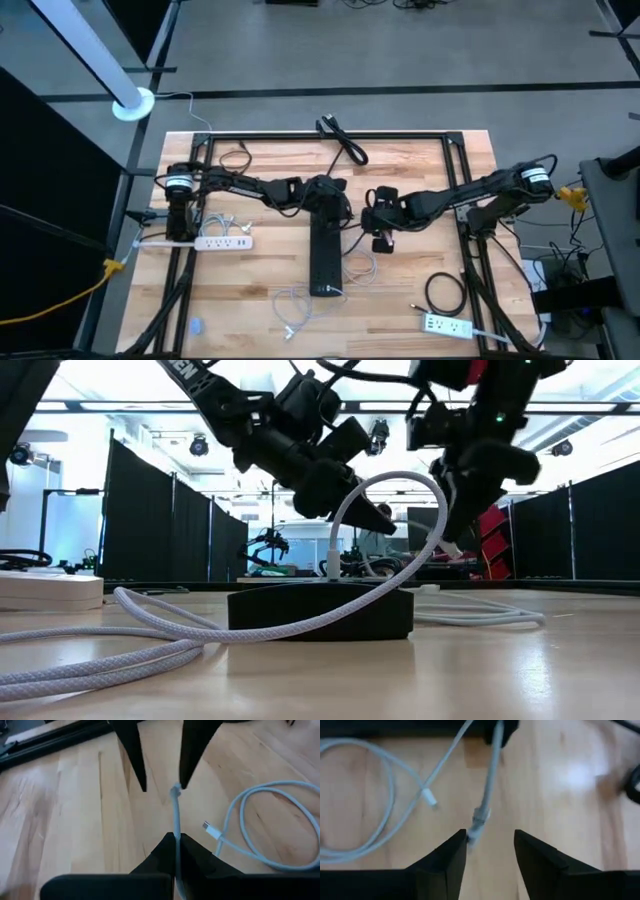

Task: Insert USB
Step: Insert the white charger cable into the right white outlet extension

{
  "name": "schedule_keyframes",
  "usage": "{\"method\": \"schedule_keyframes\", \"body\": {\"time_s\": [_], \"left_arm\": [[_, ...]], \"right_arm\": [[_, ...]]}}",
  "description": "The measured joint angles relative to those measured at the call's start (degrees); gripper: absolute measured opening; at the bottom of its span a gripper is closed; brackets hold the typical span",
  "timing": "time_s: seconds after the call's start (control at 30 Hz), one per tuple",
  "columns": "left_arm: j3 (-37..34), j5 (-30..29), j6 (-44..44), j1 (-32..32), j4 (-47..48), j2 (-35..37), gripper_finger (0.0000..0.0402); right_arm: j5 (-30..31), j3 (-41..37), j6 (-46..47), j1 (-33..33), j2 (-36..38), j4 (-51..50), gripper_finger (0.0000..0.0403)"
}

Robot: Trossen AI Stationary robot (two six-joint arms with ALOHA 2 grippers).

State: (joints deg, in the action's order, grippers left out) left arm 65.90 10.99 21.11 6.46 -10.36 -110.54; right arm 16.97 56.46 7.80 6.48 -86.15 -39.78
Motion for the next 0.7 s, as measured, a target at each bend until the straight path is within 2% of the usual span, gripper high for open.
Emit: {"method": "schedule_keyframes", "body": {"time_s": [0.27,0.47,0.57,0.7], "left_arm": [[-0.91,0.03,-0.79,-0.02,-0.41,0.0,0.0001],[-0.96,0.01,-0.79,0.01,-1.4,0.0,0.0001],[-1.07,0.01,-0.79,0.0,-1.23,0.0,0.0001],[-1.09,0.03,-0.81,0.0,-1.26,0.0,0.0001]], "right_arm": [[0.13,1.25,0.26,-0.04,-0.22,2.24,0.007],[-1.91,1.16,3.07,-0.03,-0.22,2.82,0.0021],[-6.15,1.14,3.68,-0.04,-0.22,3.35,0.0015],[-6.4,1.06,5.85,-0.04,-0.22,3.73,0.0038]]}}
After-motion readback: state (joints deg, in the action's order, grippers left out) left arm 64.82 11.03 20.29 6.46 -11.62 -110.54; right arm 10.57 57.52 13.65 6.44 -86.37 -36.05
